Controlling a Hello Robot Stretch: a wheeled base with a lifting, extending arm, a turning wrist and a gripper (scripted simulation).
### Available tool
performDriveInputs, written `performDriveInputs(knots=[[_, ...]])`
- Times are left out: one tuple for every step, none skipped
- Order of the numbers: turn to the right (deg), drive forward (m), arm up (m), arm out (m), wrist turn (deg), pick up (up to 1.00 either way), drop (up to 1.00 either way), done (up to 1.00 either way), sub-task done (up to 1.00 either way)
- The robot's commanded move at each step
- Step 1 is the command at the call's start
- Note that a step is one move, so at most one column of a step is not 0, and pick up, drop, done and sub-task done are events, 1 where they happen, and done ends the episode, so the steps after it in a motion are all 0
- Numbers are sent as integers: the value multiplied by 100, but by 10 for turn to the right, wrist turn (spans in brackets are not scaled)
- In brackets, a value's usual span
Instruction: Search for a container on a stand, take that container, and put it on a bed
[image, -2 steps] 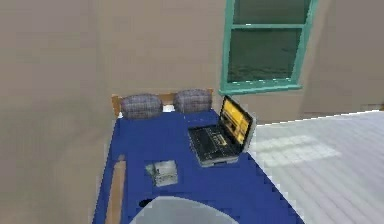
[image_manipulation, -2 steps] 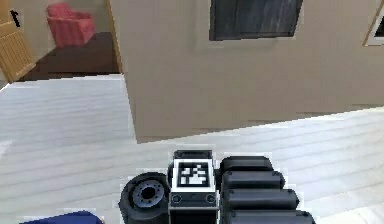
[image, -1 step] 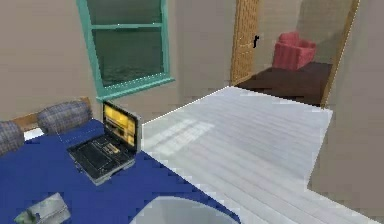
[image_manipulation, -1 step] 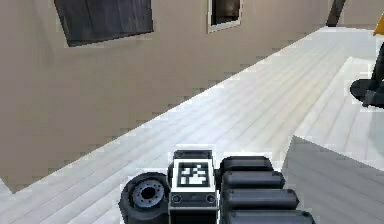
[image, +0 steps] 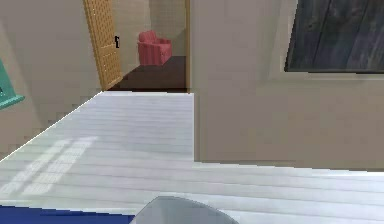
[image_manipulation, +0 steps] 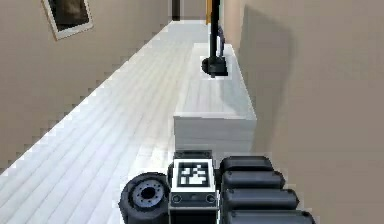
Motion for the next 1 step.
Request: performDriveInputs(knots=[[0,40,0,0,0,0,0,0,0]])
